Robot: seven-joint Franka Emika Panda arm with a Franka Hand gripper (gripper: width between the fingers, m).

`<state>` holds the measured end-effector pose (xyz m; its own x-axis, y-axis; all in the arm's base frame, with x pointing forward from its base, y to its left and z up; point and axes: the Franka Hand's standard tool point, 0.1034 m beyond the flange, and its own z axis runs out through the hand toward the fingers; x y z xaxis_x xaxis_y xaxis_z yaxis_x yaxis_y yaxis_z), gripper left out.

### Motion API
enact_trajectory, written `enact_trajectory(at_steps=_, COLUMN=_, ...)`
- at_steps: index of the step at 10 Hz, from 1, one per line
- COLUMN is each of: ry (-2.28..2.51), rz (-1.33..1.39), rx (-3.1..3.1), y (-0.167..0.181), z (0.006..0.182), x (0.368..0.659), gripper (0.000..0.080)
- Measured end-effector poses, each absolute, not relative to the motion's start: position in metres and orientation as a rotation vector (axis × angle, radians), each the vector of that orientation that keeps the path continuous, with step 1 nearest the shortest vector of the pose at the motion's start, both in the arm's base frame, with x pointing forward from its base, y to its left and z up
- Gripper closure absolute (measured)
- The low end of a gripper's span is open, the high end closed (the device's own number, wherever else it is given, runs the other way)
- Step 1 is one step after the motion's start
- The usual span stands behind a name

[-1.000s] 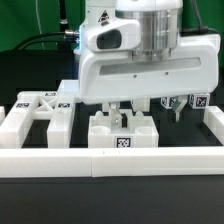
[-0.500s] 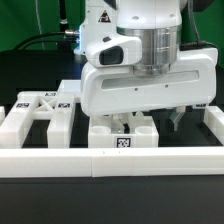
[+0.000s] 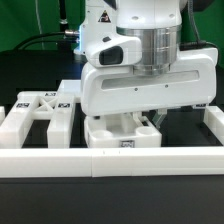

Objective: Assemble chair

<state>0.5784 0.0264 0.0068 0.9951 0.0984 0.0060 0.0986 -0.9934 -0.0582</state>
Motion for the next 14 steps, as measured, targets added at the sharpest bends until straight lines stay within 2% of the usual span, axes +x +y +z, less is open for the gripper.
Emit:
enact_trajectory(at_steps=5, ry=-0.149, rz=-0.005, rx=-3.079, y=0.027, z=0.007, x=0.578, gripper=0.0768)
enact_trajectory(at_steps=10, ry=-0.140, rz=-0.032, rx=-3.065, y=0.084, z=0.008, x=0.595, gripper=0.0768)
enact_trajectory(at_steps=14, ry=-0.153, rz=-0.056, rx=-3.060, y=0.113, z=0.009, x=0.606, gripper=0.0768)
